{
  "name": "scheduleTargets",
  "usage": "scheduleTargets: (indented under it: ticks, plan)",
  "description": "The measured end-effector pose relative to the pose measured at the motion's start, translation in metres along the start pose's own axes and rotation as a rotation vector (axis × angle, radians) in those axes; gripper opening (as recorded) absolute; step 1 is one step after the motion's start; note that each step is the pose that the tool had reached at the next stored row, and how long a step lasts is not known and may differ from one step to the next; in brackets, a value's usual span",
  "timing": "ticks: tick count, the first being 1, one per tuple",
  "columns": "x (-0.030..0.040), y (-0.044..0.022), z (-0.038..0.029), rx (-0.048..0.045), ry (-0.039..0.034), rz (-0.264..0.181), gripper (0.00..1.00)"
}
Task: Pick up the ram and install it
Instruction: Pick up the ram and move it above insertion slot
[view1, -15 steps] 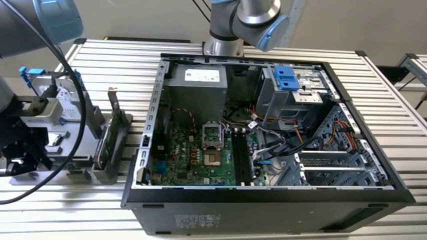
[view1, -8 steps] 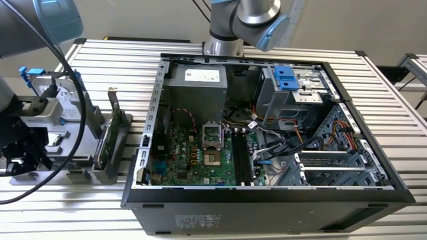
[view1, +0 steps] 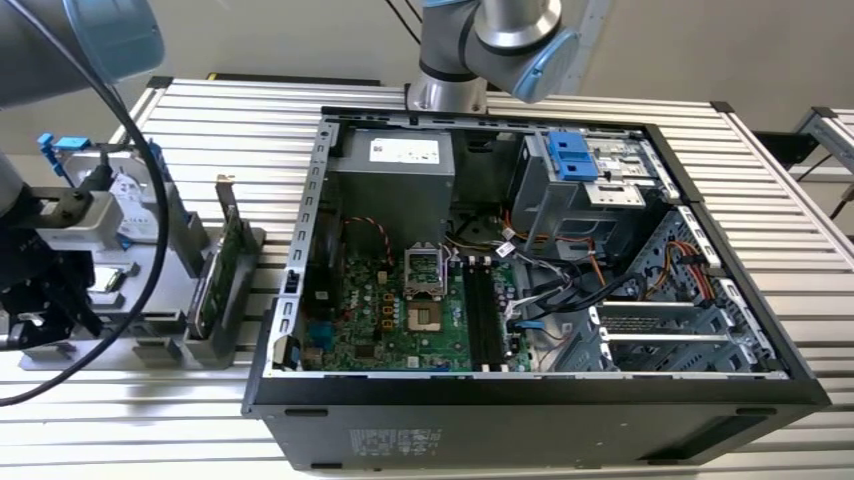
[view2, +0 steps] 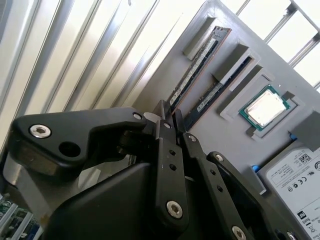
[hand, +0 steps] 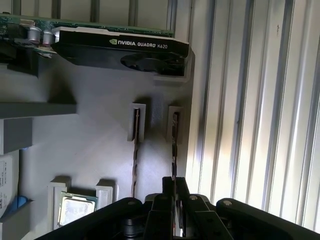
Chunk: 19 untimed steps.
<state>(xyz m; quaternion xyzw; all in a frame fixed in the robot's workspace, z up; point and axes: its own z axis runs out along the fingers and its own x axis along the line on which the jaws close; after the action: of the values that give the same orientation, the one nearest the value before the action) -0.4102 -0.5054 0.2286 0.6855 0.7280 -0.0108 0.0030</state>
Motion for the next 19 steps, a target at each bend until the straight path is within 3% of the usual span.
scheduleTargets:
  ticks: [6, 19]
  plan:
    - [-0.0001, -0.0001, -0.008, 0.0, 0.0, 0.001, 0.0]
    - [-0.0003, -0.0003, -0.0186, 0.0001, 0.0001, 0.006, 0.0]
